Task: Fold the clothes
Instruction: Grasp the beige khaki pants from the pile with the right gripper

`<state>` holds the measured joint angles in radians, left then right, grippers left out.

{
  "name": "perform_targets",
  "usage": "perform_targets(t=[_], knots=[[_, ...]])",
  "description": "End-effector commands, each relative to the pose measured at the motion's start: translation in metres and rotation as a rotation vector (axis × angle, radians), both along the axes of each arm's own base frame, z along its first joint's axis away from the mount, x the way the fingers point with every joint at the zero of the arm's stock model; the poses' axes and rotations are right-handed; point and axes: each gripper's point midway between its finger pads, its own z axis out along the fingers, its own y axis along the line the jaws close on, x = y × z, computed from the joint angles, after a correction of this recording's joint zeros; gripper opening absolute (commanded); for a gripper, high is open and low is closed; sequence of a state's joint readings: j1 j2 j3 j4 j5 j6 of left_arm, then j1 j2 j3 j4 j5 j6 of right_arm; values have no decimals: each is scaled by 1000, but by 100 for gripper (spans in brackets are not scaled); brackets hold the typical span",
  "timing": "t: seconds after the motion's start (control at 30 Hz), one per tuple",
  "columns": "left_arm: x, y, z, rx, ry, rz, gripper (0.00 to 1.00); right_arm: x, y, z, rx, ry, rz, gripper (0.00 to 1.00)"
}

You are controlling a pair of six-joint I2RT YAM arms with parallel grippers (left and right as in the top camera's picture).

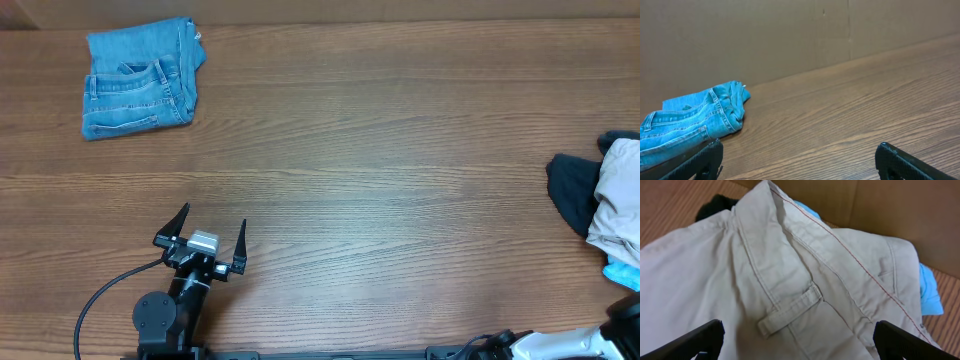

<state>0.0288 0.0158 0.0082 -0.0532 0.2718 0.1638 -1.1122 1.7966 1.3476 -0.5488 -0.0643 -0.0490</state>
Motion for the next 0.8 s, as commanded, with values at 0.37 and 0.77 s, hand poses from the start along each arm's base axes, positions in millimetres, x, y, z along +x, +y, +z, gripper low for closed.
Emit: perform_targets(t=[0.37, 0.77], knots=[[0, 4, 1, -6, -6, 19, 100, 9, 4, -57, 129, 0, 34, 67], [0, 4, 1, -6, -6, 19, 100, 88, 74, 172, 175, -786, 207, 4]])
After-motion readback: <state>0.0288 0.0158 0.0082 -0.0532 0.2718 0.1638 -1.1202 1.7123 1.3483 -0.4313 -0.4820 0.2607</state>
